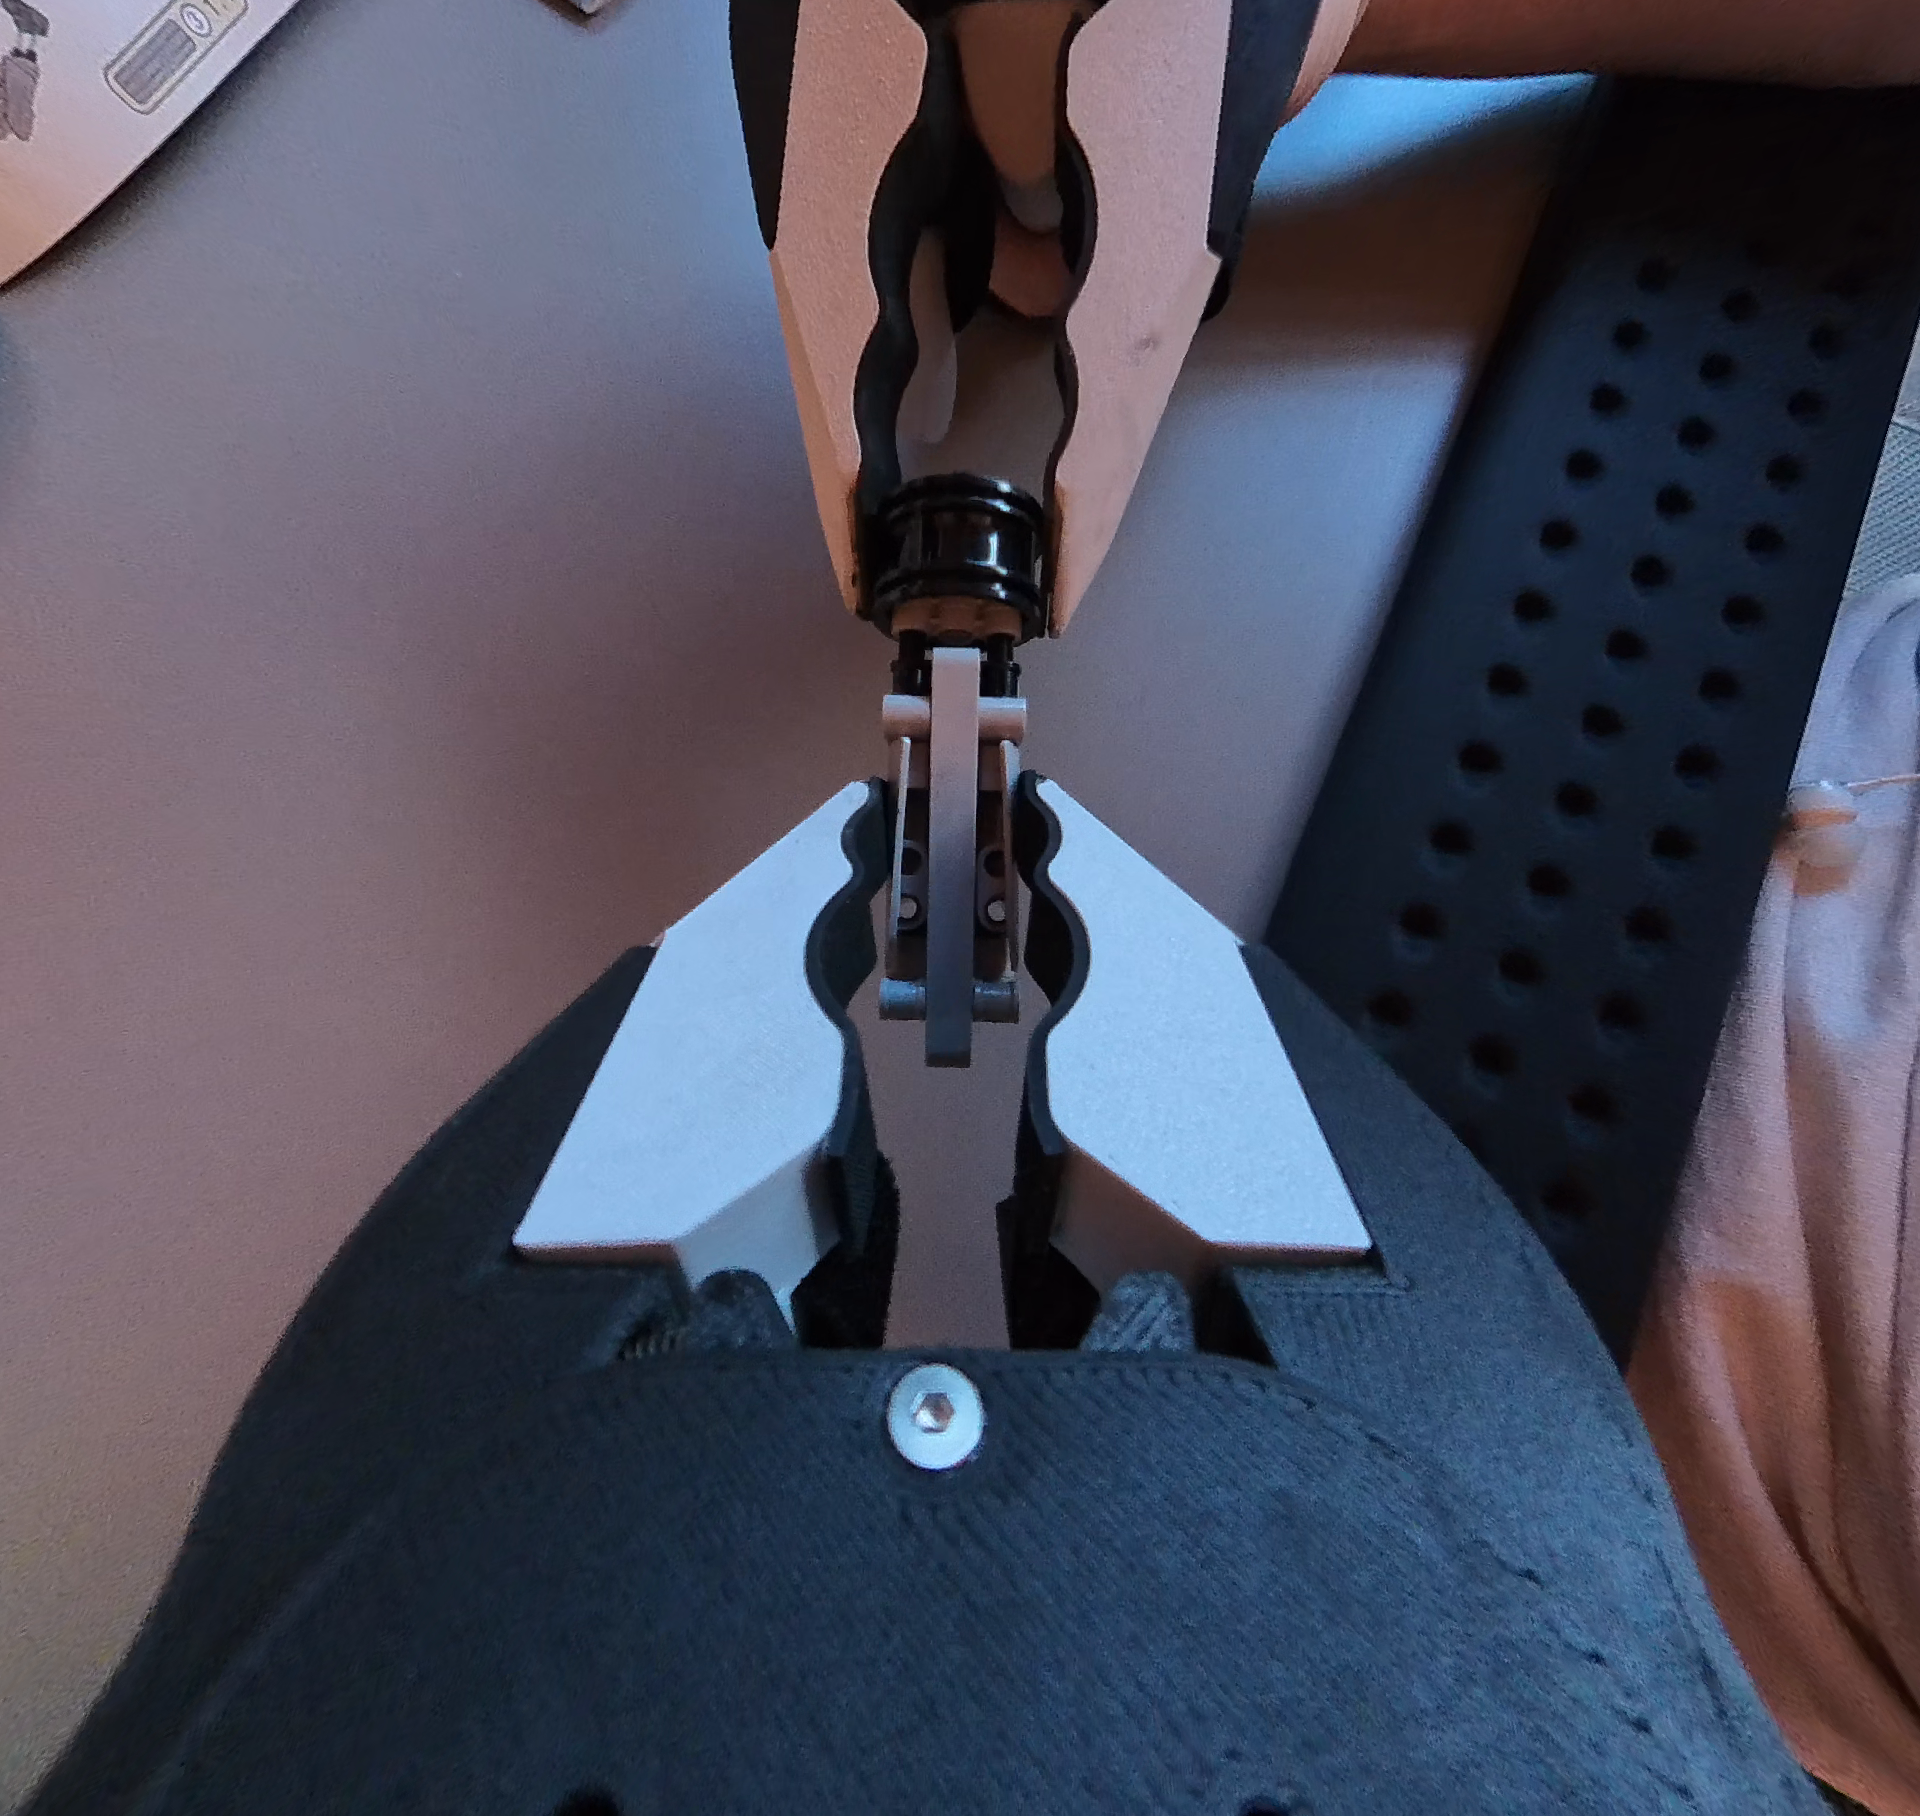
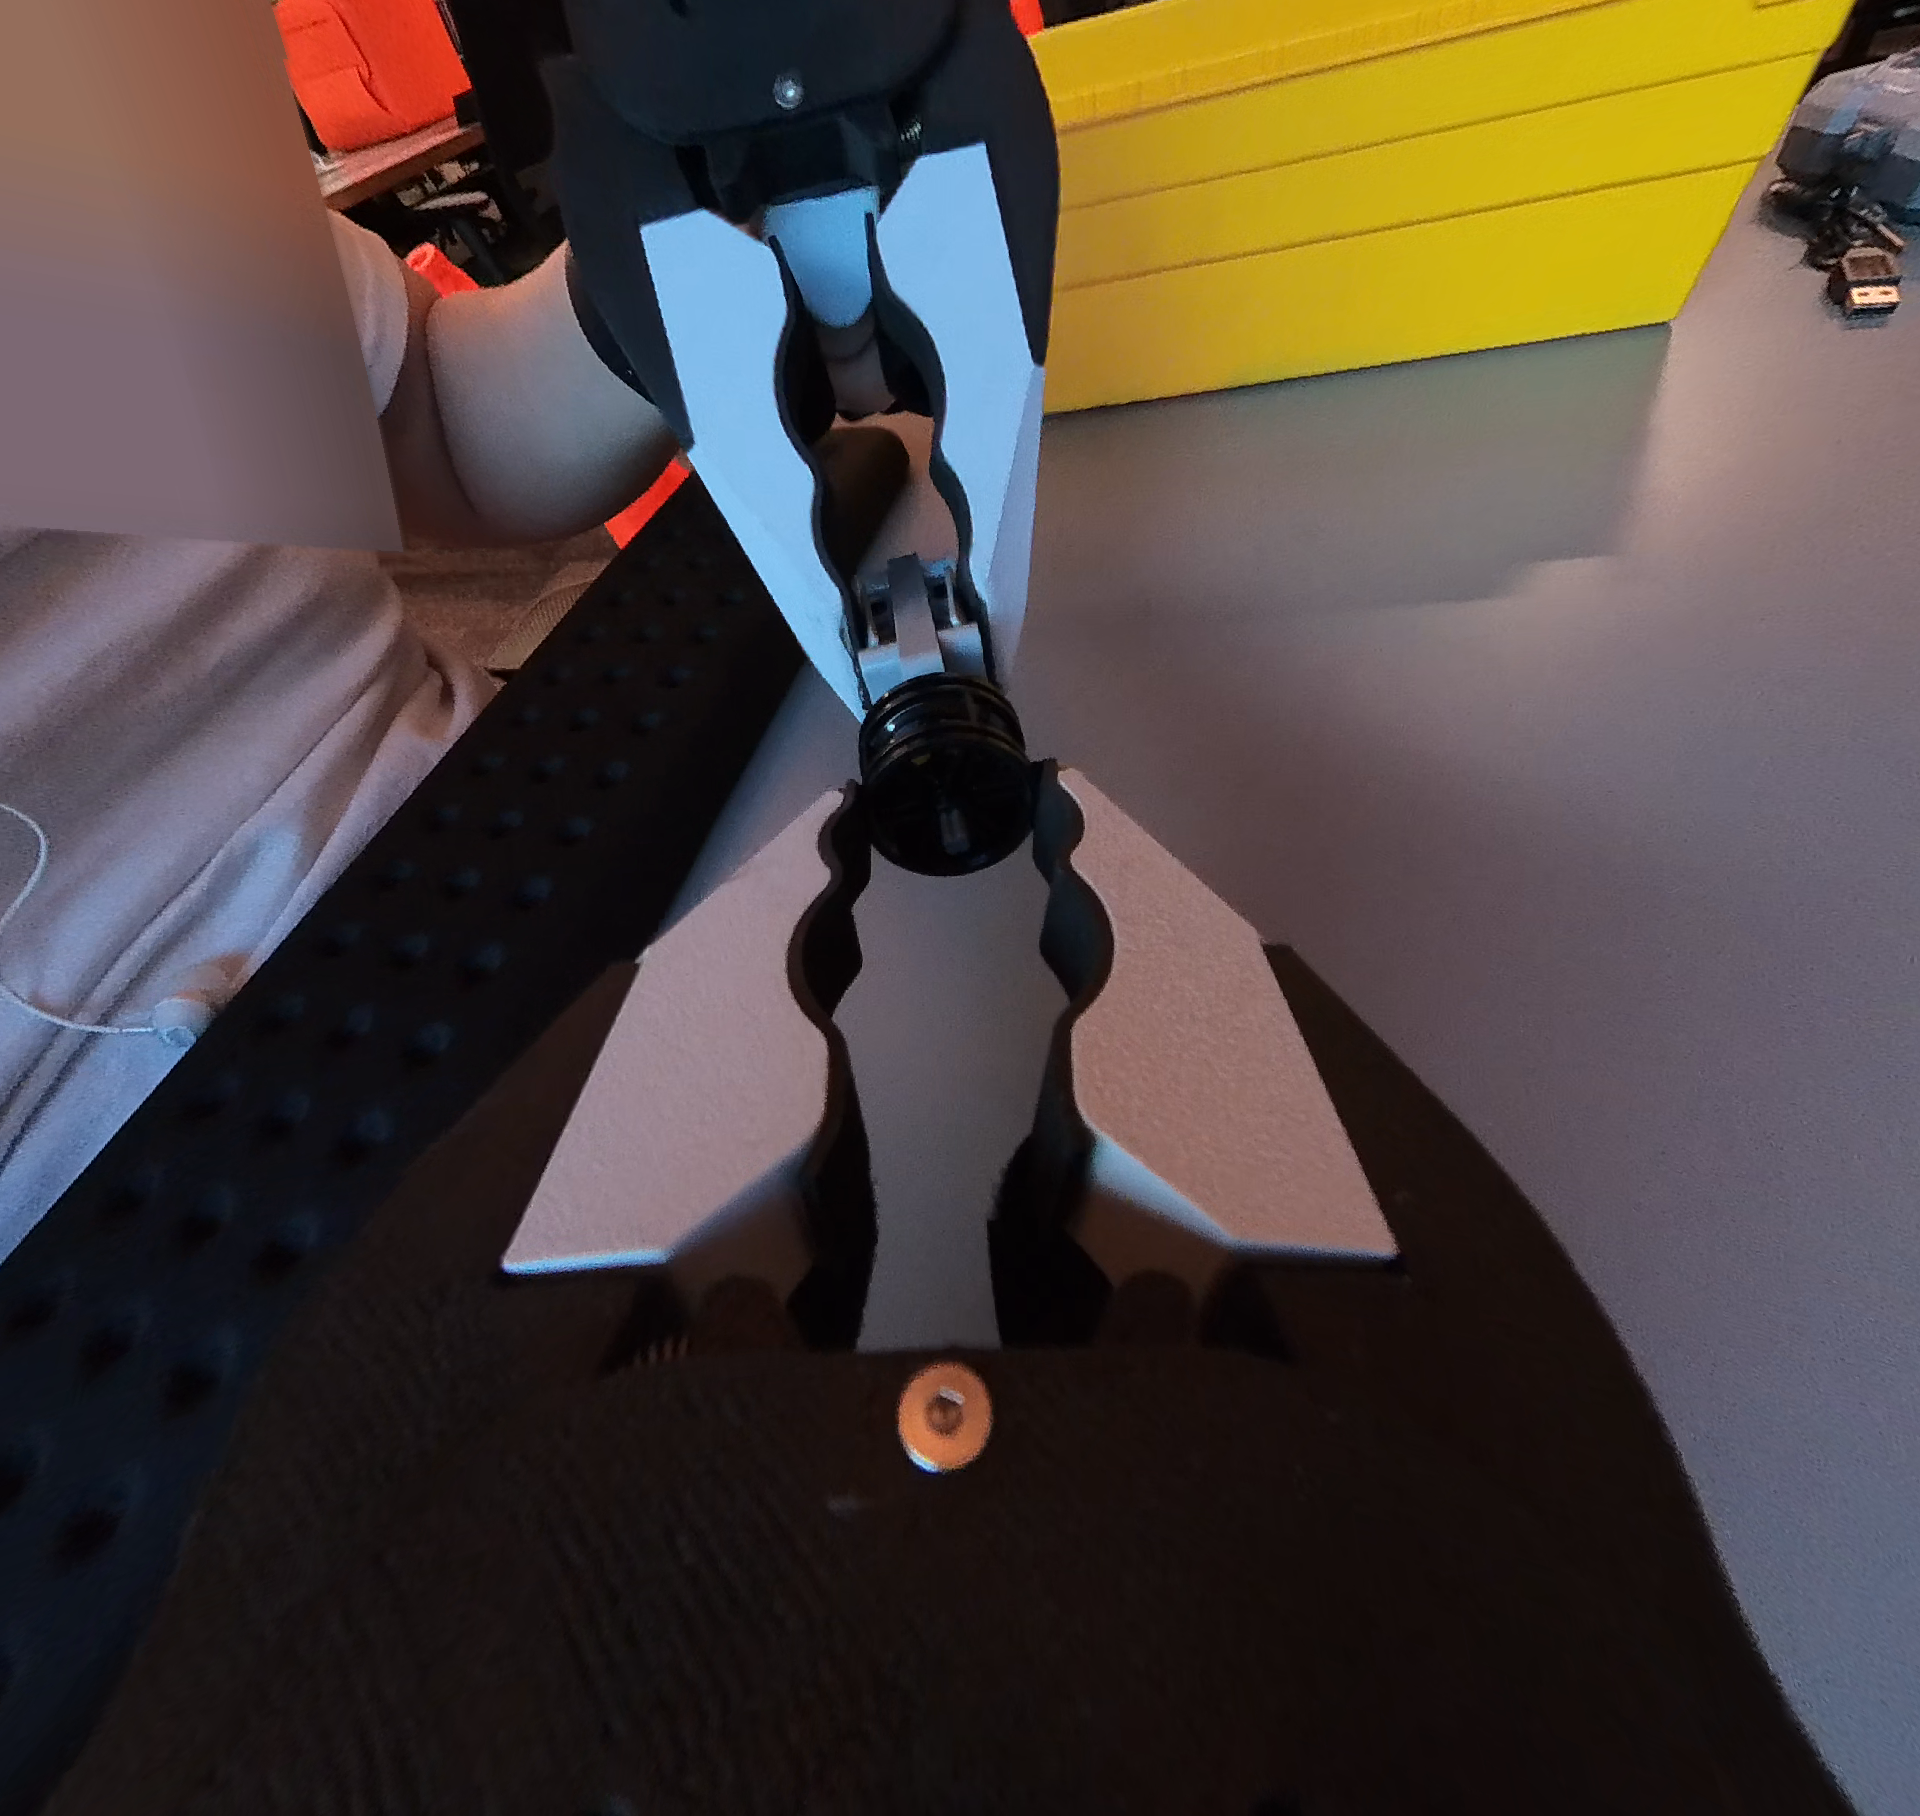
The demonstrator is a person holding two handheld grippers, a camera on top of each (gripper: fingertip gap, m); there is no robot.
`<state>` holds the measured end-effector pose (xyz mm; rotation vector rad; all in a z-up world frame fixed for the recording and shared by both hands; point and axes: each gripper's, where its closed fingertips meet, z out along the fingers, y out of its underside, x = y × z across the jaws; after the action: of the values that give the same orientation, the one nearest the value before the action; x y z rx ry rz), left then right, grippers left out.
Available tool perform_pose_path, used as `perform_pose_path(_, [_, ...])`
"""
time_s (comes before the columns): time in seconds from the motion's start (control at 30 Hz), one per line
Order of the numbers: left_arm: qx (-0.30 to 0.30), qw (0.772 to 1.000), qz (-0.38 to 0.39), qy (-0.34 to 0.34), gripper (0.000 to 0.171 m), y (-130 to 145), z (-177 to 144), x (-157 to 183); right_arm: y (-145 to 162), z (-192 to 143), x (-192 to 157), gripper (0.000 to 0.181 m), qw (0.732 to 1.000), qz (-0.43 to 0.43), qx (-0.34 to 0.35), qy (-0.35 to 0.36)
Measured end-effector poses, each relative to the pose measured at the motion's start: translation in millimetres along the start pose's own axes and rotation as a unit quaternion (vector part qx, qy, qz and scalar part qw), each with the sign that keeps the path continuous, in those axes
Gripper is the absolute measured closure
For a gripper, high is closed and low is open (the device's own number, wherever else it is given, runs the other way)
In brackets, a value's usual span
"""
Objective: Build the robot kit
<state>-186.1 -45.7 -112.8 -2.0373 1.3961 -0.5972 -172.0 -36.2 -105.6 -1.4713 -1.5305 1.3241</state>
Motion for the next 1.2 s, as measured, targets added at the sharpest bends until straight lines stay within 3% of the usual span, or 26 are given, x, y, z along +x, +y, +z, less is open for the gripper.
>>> perform_pose_path(0.3, [-0.024,1.0,-0.003,0.011,0.15,11.6,11.5,3.7,9.7,4.9,-1.1,0.15,0.999,-0.008,-0.037,0.004])
perform_pose_path(0.5, [0.006,1.0,0.0,0.028,0.149,20.9,30.1,6.6,29.0,3.8,0.7,0.15,0.995,-0.019,-0.101,0.008])
perform_pose_path(0.67, [-0.013,1.0,0.008,0.023,0.134,33.5,33.5,7.4,41.9,7.7,-1.8,0.15,0.989,-0.032,-0.144,0.009])
perform_pose_path(0.9, [0.019,0.999,0.004,0.029,0.148,40.7,26.4,8.4,41.9,6.4,-0.4,0.15,0.989,-0.029,-0.143,0.015])
perform_pose_path(1.2, [0.055,0.998,-0.009,0.04,0.148,38.9,26.7,7.8,43.0,6.9,0.2,0.15,0.989,-0.016,-0.144,0.021])
